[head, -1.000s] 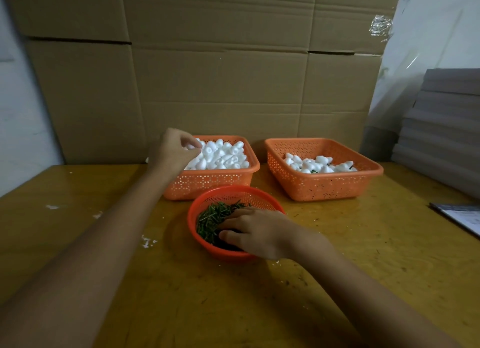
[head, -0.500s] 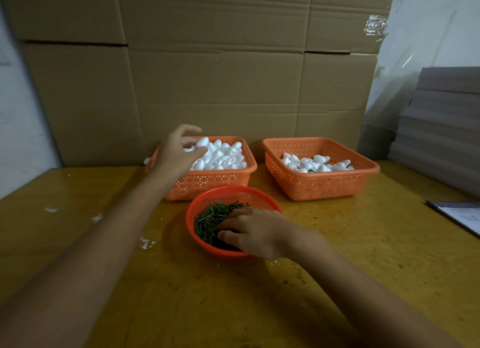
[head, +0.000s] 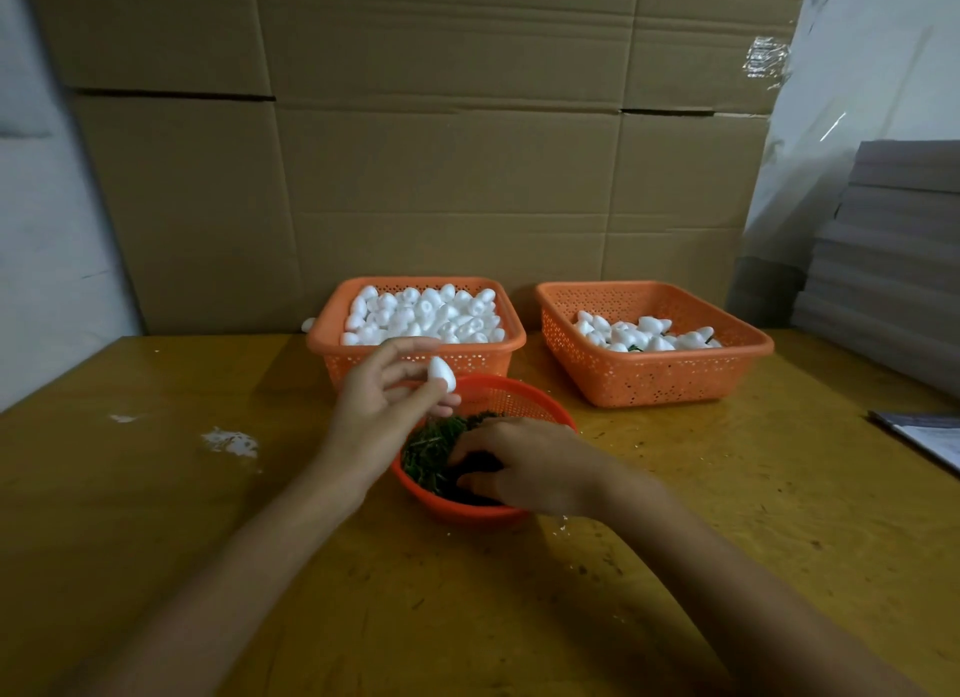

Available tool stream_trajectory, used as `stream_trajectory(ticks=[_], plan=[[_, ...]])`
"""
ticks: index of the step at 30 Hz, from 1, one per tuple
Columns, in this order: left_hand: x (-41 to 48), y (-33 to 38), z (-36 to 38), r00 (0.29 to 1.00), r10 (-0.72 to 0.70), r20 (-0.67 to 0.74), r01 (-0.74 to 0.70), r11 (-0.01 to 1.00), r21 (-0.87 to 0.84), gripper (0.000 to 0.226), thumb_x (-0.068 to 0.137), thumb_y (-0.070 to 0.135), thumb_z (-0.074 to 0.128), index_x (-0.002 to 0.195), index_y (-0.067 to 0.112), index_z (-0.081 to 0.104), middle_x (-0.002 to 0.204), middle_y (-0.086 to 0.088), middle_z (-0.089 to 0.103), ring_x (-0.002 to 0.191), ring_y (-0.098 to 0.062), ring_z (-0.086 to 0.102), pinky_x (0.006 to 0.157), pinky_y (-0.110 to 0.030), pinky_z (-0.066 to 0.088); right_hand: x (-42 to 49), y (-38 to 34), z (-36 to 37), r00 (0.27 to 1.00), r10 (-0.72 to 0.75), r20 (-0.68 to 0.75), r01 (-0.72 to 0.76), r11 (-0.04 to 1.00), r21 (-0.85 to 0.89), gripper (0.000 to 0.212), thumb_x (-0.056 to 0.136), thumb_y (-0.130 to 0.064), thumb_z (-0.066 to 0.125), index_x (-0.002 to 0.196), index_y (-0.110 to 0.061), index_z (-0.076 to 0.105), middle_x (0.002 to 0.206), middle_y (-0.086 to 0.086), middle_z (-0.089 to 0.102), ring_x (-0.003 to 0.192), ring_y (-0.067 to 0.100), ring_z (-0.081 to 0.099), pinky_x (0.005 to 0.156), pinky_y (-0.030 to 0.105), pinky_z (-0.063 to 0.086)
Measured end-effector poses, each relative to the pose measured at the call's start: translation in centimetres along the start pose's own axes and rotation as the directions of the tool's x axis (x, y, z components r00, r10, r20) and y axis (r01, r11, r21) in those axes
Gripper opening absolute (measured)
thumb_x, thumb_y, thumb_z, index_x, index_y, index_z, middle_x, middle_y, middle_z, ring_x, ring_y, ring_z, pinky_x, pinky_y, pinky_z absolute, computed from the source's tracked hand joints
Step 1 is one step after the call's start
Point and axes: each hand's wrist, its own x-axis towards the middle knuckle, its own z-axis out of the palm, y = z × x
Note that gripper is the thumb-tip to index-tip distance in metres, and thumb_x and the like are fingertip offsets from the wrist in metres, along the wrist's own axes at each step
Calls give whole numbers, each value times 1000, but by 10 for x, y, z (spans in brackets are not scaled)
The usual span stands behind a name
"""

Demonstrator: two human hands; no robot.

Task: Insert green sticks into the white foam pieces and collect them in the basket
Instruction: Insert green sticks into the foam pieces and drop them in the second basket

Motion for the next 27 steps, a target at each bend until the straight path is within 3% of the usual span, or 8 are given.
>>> stream_trajectory(ticks=[6,13,19,23,27], plan=[[-8,-10,-8,992,103,72,-107,993,52,25,96,1,71,118,13,69,114,-3,77,98,-24,78,79,-26,62,-3,6,4,987,-27,-160,57,980,189,16,95,-30,74,110,-29,72,119,-10,69,110,12,63,93,42,52],[-7,-12,-10,993,108,44,-107,994,-20,25,94,4,73,110,23,72,115,-1,77,99,-27,79,79,-28,63,-3,11,4,917,59,-395,97,927,363,17,96,-28,74,112,-21,77,113,-8,74,108,11,66,95,40,52],[-7,-9,-9,996,85,25,-81,987,-137,36,93,13,72,128,17,66,119,-8,77,101,-29,78,79,-30,64,-3,15,1,905,128,-407,136,818,559,15,103,-21,65,107,-13,77,96,5,76,93,22,70,90,53,55],[-7,-9,-9,997,76,16,-74,991,-113,29,97,0,68,120,17,73,118,-2,77,96,-24,79,76,-26,62,-4,14,-1,917,136,-376,153,750,644,18,107,-15,57,110,-10,74,101,7,77,97,28,72,92,55,57],[-7,-9,-10,997,71,21,-67,986,-151,28,95,1,71,117,17,75,119,-4,76,100,-30,78,78,-28,63,-3,14,0,934,138,-328,115,755,646,20,107,-16,56,111,-11,75,106,10,76,102,28,71,95,56,55]])
